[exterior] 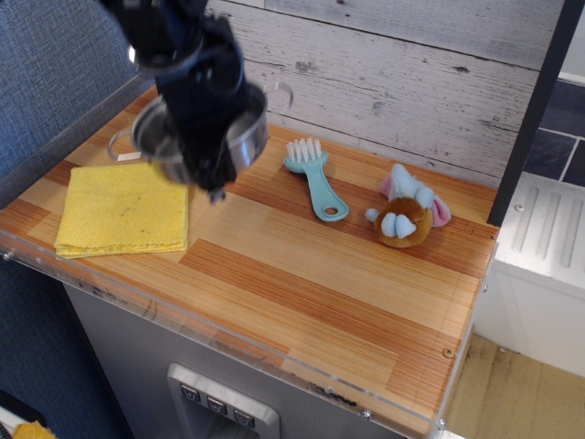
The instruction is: Put the pot to the right of the napkin.
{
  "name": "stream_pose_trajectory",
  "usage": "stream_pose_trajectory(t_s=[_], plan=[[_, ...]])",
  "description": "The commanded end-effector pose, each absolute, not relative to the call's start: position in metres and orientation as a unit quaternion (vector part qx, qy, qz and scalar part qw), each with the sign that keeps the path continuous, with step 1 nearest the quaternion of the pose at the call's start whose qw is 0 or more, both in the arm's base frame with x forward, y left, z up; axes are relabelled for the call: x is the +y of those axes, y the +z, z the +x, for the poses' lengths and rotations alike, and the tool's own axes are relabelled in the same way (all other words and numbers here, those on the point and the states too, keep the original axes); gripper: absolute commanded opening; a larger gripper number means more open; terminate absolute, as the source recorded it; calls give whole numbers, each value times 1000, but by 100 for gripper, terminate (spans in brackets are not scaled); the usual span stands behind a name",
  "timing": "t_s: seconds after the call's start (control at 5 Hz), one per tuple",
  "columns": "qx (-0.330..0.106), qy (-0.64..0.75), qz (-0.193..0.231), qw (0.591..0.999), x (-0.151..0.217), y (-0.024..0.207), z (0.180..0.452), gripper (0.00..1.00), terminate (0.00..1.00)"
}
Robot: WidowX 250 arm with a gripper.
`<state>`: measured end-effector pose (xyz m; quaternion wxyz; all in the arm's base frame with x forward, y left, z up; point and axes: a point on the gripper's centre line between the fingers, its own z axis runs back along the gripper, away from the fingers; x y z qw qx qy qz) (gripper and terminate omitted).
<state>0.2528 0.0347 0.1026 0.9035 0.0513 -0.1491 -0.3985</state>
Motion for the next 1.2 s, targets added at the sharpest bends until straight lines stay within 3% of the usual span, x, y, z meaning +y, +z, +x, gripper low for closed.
stream_pose_trajectory(t_s=[0.0,0.4,0.8,1.0], plan=[[-144,-461,45,874,12,76,227,0,0],[-117,-507,49,853,-15,45,214,0,0],[-90,-516,60,850,-6,17,223,0,0],[-82,-513,60,852,-4,14,225,0,0]])
